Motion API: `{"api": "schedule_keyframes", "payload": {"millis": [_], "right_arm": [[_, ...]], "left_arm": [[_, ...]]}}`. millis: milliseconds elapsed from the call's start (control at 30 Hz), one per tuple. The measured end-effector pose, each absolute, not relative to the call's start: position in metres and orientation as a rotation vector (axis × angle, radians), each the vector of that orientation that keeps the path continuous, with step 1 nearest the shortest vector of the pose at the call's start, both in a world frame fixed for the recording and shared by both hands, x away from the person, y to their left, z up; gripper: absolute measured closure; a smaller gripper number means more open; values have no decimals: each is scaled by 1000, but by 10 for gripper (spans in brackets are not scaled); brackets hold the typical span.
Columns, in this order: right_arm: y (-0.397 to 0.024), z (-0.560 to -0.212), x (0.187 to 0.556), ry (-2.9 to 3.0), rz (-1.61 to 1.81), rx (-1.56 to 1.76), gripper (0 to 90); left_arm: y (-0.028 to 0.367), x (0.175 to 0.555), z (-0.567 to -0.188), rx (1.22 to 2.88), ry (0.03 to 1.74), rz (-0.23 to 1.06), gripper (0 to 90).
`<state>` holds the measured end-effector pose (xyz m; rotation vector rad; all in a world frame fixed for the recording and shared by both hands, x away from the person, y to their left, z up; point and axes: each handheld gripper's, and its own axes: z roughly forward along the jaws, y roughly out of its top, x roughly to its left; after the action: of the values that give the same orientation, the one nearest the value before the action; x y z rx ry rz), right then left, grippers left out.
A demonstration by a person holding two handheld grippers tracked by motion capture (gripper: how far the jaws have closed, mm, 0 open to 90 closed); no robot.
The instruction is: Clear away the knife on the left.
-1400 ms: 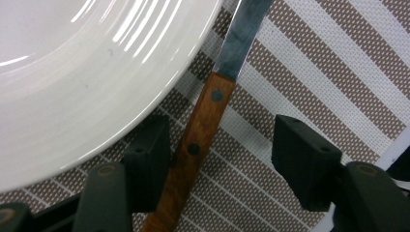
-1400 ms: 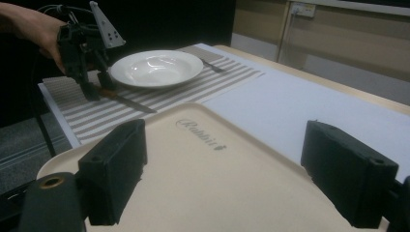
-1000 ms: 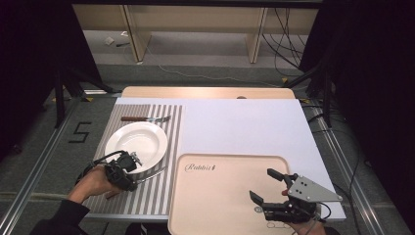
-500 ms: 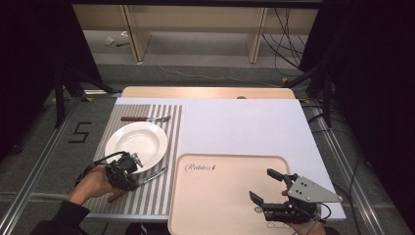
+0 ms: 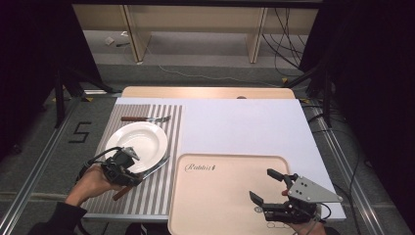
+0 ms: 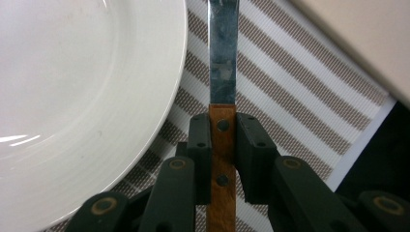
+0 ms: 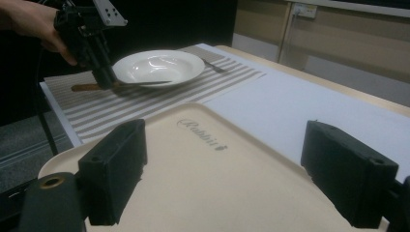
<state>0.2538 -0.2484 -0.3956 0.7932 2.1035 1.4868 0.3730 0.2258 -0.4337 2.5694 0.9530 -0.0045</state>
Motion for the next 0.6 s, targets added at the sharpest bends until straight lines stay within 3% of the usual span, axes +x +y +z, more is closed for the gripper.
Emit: {"api": "schedule_keyframes", "payload": {"millis": [600], "right_arm": [[-249, -396, 254, 2105, 1485, 792, 175]], "left_arm": [[203, 364, -415, 2351, 883, -25, 772]]}}
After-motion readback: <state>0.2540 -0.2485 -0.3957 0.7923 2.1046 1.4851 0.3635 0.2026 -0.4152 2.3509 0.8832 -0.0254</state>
